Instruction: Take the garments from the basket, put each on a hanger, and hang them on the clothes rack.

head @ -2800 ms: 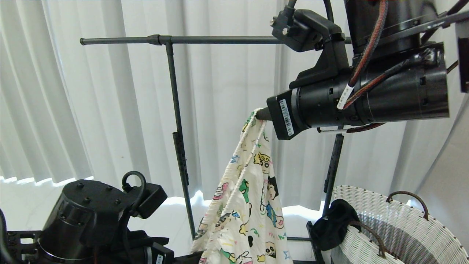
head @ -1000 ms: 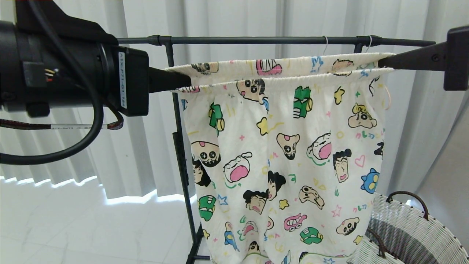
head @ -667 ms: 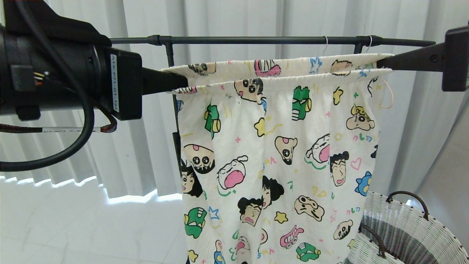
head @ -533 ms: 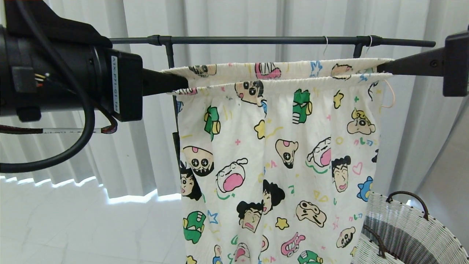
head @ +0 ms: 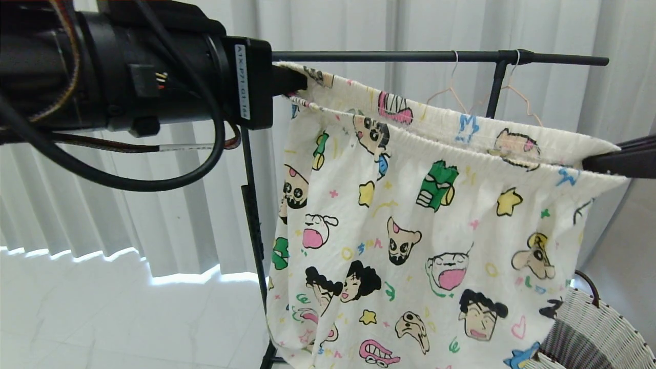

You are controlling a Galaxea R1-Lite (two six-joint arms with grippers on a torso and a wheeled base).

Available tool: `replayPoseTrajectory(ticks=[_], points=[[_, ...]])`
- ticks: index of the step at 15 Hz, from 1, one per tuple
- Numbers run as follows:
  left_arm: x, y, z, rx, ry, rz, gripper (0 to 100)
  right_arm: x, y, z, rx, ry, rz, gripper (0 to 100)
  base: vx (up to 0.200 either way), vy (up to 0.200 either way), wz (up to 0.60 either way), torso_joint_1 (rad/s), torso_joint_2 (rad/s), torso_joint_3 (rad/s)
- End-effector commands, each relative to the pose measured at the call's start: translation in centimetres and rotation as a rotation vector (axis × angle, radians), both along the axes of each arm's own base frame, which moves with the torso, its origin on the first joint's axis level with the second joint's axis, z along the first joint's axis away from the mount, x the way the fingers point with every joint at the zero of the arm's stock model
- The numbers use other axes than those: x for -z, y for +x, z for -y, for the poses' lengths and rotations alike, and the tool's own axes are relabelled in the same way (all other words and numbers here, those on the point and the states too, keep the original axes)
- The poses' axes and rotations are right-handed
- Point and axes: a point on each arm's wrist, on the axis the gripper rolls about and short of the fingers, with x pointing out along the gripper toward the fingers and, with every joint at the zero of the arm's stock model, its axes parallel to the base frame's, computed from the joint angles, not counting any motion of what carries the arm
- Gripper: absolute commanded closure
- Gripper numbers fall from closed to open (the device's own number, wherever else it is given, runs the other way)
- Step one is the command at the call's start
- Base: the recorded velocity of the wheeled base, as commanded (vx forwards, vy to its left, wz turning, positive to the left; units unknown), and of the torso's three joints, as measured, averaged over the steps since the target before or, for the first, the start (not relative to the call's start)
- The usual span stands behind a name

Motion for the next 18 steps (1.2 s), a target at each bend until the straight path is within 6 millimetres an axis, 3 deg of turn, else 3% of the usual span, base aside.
replayPoseTrajectory(ticks=[1,4,11,16,18], points=[[0.9,1.1,1.3,0.012,0.020,-0.024,100,-0.1,-1.6,0.0,-0.112,0.004,-0.002,100,0.000,0.000,0.00,0.000,0.00,0.000],[0.8,1.1,1.3,0.012,0.019,-0.025,100,0.5,-2.0,-1.2,-0.178,-0.024,-0.018,100,0.000,0.000,0.00,0.000,0.00,0.000],[0.5,0.2,0.5,0.003,0.010,-0.012,100,0.9,-1.7,-1.2,-0.125,-0.042,-0.014,100,0.000,0.000,0.00,0.000,0.00,0.000],[1.5,-4.1,-2.6,0.028,0.026,-0.008,100,0.7,1.4,-1.5,0.077,0.052,0.067,100,0.000,0.000,0.00,0.000,0.00,0.000],[3.6,-7.6,-4.2,0.100,0.063,-0.013,100,0.7,4.1,-3.0,0.146,0.162,0.144,100,0.000,0.000,0.00,0.000,0.00,0.000]])
